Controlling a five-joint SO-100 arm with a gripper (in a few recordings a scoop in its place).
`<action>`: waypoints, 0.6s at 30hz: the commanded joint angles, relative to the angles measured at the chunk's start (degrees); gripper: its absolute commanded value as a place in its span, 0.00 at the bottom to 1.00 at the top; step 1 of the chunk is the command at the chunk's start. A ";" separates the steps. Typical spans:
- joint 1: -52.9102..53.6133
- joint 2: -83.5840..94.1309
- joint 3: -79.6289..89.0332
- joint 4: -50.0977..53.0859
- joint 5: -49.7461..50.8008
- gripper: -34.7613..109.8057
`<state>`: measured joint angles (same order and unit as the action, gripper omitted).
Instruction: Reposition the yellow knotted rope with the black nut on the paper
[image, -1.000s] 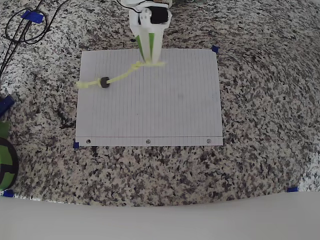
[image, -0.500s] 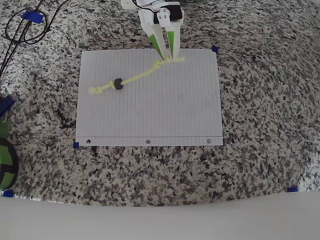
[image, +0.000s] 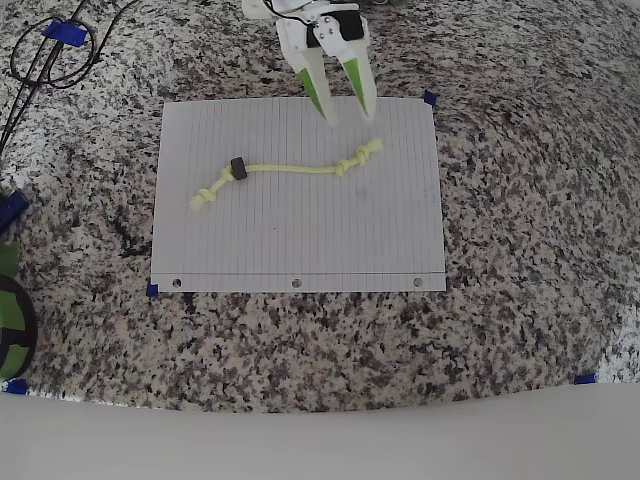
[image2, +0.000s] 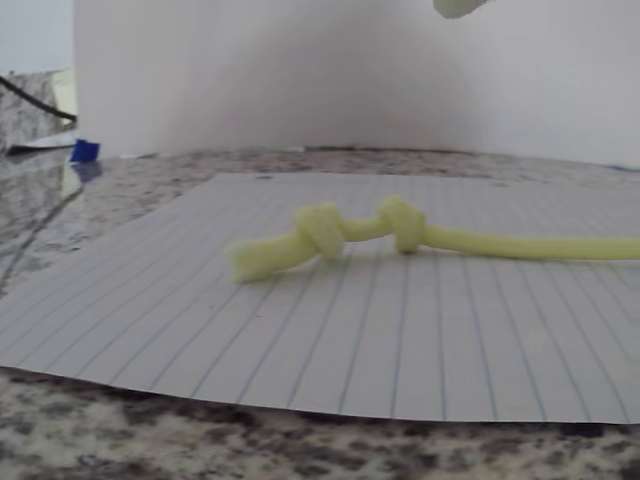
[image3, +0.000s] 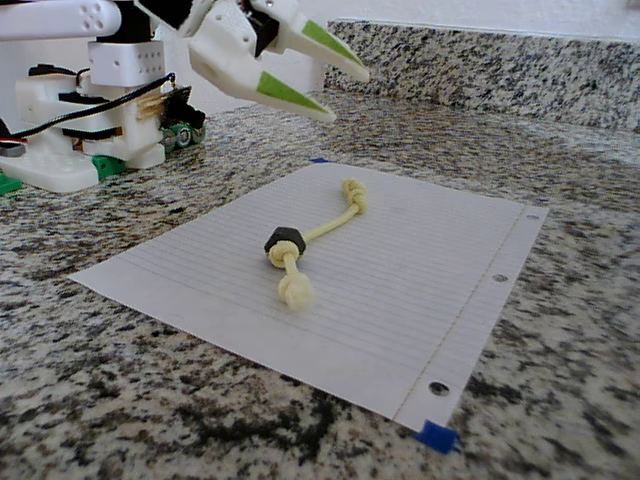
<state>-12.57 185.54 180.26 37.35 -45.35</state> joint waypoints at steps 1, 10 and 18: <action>2.37 -8.70 -4.57 0.18 -0.53 0.64; 11.87 -39.99 -25.49 5.54 -0.53 0.64; 20.39 -62.05 -40.78 5.98 0.35 0.63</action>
<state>5.27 129.73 145.46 42.98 -45.44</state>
